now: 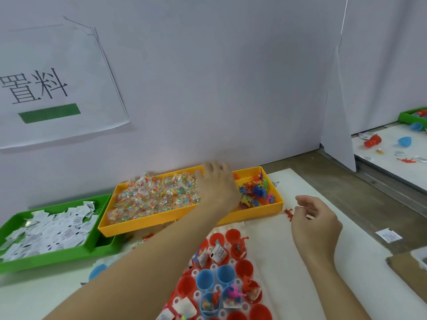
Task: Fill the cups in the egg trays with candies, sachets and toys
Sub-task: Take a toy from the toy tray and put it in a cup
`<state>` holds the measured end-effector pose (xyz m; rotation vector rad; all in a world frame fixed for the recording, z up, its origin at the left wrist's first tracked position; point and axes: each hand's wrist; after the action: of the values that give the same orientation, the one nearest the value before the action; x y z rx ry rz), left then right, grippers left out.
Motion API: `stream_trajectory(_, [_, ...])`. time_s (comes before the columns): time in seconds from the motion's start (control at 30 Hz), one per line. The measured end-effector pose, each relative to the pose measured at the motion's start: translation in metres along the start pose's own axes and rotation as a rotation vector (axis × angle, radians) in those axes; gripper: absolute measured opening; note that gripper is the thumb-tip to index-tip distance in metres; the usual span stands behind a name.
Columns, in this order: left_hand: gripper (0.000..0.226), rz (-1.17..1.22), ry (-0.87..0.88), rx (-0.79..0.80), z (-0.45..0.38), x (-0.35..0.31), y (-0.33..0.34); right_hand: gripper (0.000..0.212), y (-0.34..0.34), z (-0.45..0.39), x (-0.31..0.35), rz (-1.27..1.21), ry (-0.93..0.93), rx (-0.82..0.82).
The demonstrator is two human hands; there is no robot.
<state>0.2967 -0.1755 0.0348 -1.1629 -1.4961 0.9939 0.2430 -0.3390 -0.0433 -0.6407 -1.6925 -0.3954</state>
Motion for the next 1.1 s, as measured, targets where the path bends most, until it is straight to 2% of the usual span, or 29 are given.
stream_trajectory(0.07, [0.052,-0.047,-0.093,0.064,0.001,0.018,0.005,0.03,0.0,0.0,0.001,0.008,0.002,0.002])
stream_trajectory(0.17, [0.049,0.105,-0.114,0.081,0.003,0.035,0.011,0.031,0.0,0.001,0.002,0.006,0.0,0.003])
stream_trajectory(0.3, [0.054,0.28,0.046,0.004,0.014,0.059,0.005,0.031,0.0,0.001,0.002,0.008,-0.002,0.001])
stream_trajectory(0.4, [0.044,0.353,0.188,0.052,0.029,0.107,0.001,0.03,0.001,0.001,0.003,0.009,-0.015,0.006])
stream_trajectory(0.47, [0.038,0.294,0.286,0.122,0.041,0.14,-0.002,0.03,0.001,0.002,0.004,0.008,-0.024,0.01])
stream_trajectory(0.57, [0.034,0.148,0.315,0.191,0.053,0.164,-0.001,0.029,0.0,0.003,0.005,0.012,-0.027,0.021])
stream_trajectory(0.67, [0.027,0.073,0.317,0.126,0.063,0.162,0.011,0.029,-0.001,0.004,0.006,0.018,-0.018,0.02])
stream_trajectory(0.8, [0.014,0.115,0.256,-0.015,0.072,0.156,0.021,0.03,-0.002,0.005,0.008,0.032,-0.006,0.017])
stream_trajectory(1.1, [0.014,0.132,0.228,-0.135,0.072,0.168,-0.004,0.029,-0.001,0.007,0.009,0.036,-0.023,0.028])
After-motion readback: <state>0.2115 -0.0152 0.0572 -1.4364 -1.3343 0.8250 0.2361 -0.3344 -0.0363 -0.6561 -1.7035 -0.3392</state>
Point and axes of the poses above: each hand's wrist, its own z-axis away from the middle knuckle, its own y-axis out of the palm, x = y × z, and after that the axes turned 4 degrees about -z, right-handed
